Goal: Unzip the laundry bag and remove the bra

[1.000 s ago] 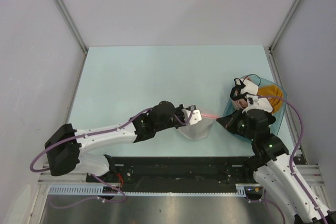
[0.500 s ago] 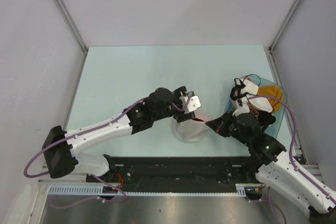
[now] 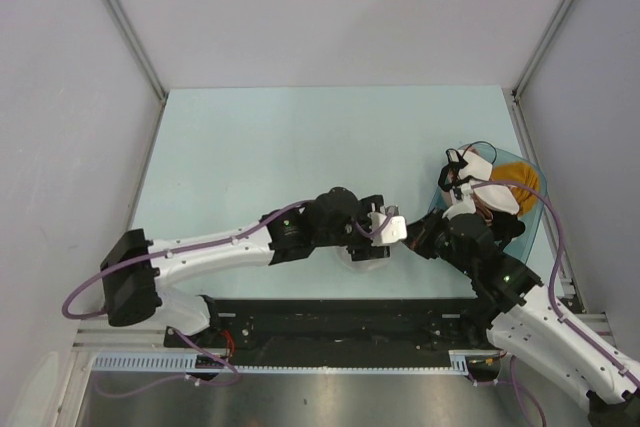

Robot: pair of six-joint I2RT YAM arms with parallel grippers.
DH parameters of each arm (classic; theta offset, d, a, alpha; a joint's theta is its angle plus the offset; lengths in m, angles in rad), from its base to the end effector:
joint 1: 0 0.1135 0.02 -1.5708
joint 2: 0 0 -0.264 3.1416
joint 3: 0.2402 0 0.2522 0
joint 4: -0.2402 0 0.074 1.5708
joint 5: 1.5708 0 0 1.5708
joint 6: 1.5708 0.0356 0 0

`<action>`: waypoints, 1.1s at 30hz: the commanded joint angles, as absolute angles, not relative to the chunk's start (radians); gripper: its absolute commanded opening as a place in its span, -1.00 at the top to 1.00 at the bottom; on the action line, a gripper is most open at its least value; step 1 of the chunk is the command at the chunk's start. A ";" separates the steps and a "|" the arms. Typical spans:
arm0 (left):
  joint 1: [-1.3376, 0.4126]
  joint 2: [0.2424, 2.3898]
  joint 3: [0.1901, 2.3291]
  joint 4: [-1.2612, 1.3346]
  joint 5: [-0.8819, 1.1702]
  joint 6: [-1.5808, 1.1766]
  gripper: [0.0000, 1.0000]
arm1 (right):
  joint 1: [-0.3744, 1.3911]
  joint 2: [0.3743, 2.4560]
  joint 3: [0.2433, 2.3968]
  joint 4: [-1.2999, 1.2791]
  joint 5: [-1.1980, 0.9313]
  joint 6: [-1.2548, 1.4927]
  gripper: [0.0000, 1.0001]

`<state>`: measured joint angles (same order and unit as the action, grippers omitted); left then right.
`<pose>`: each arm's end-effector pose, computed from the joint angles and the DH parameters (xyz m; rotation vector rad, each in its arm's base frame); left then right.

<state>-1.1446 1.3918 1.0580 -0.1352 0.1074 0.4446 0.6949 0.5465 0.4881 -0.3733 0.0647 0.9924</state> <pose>0.1295 -0.2945 0.3003 1.5324 1.4082 -0.5432 0.1105 0.0891 0.2505 0.3628 2.1204 0.9826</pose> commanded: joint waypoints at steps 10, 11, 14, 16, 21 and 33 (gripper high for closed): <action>-1.149 1.489 1.032 -0.055 -0.032 0.445 0.79 | 0.699 0.522 0.489 -0.376 0.118 1.000 1.00; -1.149 1.488 1.032 -0.064 -0.038 0.455 0.99 | 0.698 0.508 0.488 -0.399 0.127 0.996 1.00; -1.144 1.450 1.002 -0.060 -0.040 0.482 0.99 | 0.655 0.470 0.463 -0.449 0.163 0.970 1.00; -1.135 1.387 0.953 -0.016 -0.038 0.488 0.99 | 0.554 0.454 0.431 -0.463 0.097 0.954 1.00; -1.091 1.238 0.829 0.072 0.046 0.488 0.99 | 0.318 0.420 0.350 -0.408 -0.136 0.939 1.00; -1.083 1.221 0.877 -0.036 0.089 0.446 -0.61 | 0.518 0.479 0.446 -0.347 -0.056 0.972 1.00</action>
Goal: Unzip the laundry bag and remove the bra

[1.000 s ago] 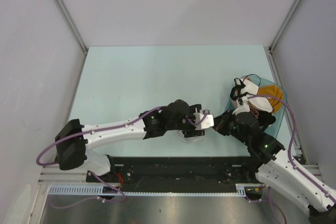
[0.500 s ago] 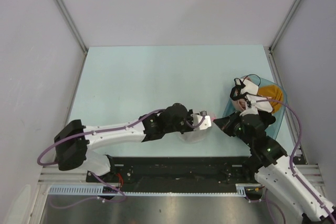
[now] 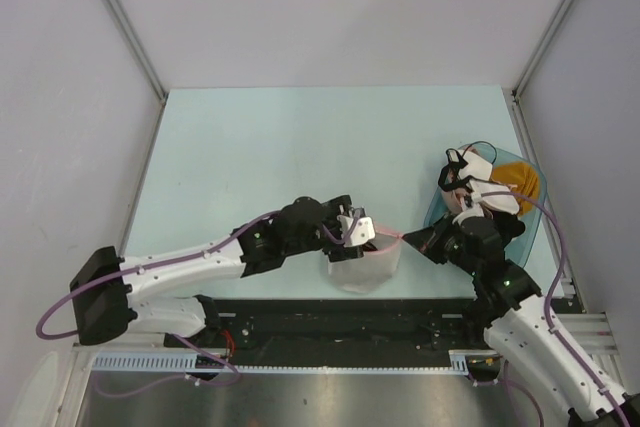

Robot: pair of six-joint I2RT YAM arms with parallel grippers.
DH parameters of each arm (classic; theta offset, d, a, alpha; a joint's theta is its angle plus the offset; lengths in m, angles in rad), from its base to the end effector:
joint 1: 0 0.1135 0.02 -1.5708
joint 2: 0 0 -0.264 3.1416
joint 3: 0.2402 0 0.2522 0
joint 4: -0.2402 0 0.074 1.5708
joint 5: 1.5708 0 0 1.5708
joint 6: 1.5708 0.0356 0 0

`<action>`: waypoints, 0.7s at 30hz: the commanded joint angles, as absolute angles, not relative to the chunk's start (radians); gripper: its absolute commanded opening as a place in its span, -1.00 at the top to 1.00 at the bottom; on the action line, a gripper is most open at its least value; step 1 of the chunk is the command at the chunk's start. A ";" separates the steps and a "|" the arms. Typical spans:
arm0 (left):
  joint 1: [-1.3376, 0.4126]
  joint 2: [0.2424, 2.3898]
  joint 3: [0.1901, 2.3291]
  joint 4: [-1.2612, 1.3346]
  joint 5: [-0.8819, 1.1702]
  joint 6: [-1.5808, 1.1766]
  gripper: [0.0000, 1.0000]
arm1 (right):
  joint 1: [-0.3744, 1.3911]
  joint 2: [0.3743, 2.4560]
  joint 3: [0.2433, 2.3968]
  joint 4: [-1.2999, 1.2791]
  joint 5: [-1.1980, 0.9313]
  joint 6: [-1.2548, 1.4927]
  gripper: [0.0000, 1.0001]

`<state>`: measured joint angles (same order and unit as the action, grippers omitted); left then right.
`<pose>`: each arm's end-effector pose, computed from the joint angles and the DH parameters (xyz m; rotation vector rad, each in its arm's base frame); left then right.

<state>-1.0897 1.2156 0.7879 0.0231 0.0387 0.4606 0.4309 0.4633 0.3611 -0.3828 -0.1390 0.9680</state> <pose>0.1268 -0.2459 0.2709 1.4195 1.4124 -0.4455 0.1163 0.0589 0.2152 0.4960 2.1515 0.9745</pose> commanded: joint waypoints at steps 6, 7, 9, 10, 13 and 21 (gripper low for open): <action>-1.095 1.256 0.988 -0.118 0.176 0.419 -0.77 | 0.633 0.523 0.476 -0.327 0.038 0.989 1.00; -1.100 1.276 1.000 -0.126 0.186 0.413 -0.77 | 0.643 0.528 0.476 -0.322 0.044 0.991 1.00; -1.114 1.296 1.020 -0.126 0.213 0.396 -0.77 | 0.653 0.540 0.476 -0.318 0.057 0.996 1.00; -1.118 1.302 1.023 -0.120 0.212 0.390 -0.77 | 0.663 0.541 0.476 -0.314 0.061 0.996 1.00; -1.135 1.345 1.038 -0.115 0.195 0.355 -0.76 | 0.669 0.541 0.476 -0.314 0.067 0.997 1.00; -1.160 1.446 1.052 -0.121 0.198 0.285 -0.79 | 0.669 0.532 0.476 -0.330 0.080 0.999 1.00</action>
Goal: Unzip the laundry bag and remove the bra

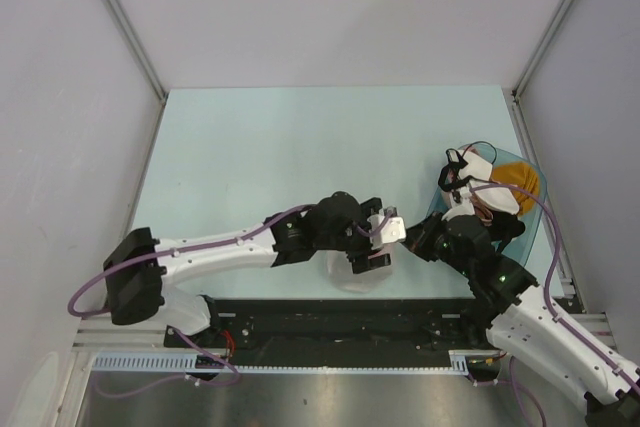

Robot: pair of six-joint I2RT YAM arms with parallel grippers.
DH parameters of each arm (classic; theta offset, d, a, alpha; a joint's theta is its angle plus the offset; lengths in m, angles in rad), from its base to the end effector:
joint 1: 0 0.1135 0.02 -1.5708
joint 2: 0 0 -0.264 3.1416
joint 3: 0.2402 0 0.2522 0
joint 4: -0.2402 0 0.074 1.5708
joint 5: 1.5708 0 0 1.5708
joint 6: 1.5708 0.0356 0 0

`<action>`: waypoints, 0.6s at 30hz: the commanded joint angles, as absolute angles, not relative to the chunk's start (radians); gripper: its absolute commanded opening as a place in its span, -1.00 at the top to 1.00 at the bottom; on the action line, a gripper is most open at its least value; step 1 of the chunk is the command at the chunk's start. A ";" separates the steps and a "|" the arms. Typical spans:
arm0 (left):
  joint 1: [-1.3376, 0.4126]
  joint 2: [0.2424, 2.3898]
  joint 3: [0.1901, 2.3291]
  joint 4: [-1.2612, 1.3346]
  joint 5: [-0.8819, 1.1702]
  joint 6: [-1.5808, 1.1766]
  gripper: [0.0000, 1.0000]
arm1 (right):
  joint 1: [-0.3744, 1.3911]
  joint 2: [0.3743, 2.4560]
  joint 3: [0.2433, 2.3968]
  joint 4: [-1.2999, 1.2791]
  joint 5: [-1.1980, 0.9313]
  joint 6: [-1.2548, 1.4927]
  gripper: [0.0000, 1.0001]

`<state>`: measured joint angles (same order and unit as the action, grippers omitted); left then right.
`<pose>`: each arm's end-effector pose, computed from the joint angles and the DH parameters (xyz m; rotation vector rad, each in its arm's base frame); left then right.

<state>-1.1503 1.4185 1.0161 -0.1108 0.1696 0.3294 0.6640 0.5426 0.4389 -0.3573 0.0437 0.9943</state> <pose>0.1267 -0.2981 0.2802 1.5247 1.5123 -0.6672 0.1127 0.0862 0.2354 0.3877 2.1462 0.9645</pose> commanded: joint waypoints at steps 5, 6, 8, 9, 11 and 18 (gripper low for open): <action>-1.160 1.491 1.069 -0.123 0.115 0.279 -0.44 | 0.670 0.526 0.477 -0.333 0.083 0.997 1.00; -1.158 1.499 1.081 -0.130 0.101 0.279 -0.30 | 0.669 0.523 0.477 -0.337 0.087 0.997 1.00; -1.160 1.509 1.094 -0.138 0.060 0.278 0.42 | 0.670 0.517 0.477 -0.351 0.097 0.996 1.00; -1.160 1.512 1.104 -0.147 0.048 0.276 0.68 | 0.669 0.514 0.477 -0.360 0.106 0.994 1.00; -1.158 1.505 1.111 -0.158 0.017 0.282 0.99 | 0.664 0.514 0.479 -0.382 0.117 0.979 1.00; -1.158 1.336 1.017 -0.091 0.002 0.307 0.99 | 0.531 0.557 0.468 -0.422 0.074 0.928 1.00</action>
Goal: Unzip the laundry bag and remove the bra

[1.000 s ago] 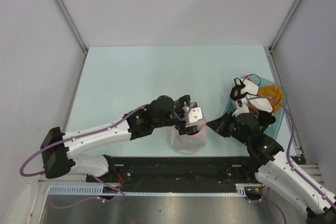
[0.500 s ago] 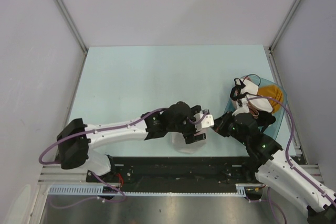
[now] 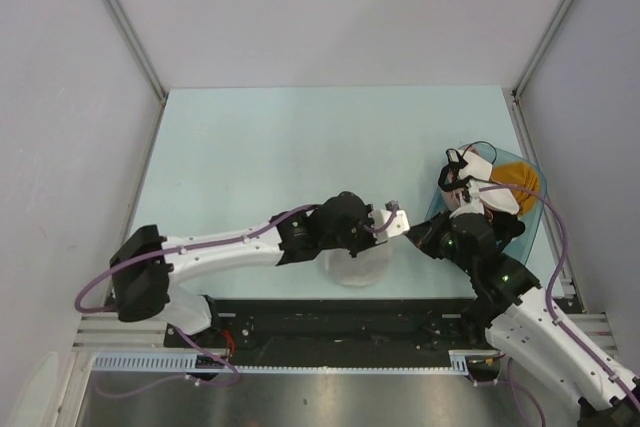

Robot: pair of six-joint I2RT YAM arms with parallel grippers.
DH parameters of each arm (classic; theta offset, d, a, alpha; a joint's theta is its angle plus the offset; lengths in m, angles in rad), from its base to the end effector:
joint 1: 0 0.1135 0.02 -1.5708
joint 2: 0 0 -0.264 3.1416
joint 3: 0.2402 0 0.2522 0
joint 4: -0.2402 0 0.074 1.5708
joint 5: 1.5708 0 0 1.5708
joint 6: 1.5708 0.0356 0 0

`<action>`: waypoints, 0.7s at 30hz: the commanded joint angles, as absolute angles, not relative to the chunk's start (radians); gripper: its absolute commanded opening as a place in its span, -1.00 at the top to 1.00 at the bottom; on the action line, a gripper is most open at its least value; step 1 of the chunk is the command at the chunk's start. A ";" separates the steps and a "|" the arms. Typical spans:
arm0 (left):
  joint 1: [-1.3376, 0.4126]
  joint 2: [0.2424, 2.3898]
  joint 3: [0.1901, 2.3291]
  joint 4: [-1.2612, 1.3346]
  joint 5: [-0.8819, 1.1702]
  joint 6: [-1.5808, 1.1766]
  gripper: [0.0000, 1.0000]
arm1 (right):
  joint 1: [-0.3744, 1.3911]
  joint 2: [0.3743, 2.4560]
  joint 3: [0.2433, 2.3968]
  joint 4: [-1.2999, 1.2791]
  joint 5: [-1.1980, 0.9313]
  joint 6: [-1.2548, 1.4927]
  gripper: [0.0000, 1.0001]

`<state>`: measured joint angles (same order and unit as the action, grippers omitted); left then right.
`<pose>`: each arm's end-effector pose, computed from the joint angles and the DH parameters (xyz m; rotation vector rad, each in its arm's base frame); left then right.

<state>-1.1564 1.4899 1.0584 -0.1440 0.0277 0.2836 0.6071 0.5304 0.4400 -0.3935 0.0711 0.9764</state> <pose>0.1353 -0.3100 0.2690 1.4596 1.6391 -0.5315 0.1153 0.0770 0.2337 0.4462 2.1338 0.8825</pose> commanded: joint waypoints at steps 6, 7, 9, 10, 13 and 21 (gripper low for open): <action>-1.154 1.134 0.879 0.073 -0.063 0.314 0.99 | 0.422 0.690 0.426 -0.223 -0.026 0.888 1.00; -1.151 1.118 0.861 0.095 -0.067 0.324 0.99 | 0.419 0.753 0.431 -0.195 -0.035 0.882 1.00; -1.144 1.092 0.842 0.121 -0.074 0.342 0.99 | 0.413 0.804 0.440 -0.105 -0.064 0.881 1.00; -1.141 1.091 0.845 0.117 -0.074 0.344 0.99 | 0.413 0.851 0.443 -0.078 -0.075 0.887 1.00; -1.131 1.100 0.867 0.086 -0.083 0.336 0.99 | 0.426 0.880 0.471 -0.037 -0.084 0.902 1.00; -1.132 1.189 0.939 0.051 -0.222 0.350 0.99 | 0.439 0.695 0.509 -0.265 0.000 0.862 1.00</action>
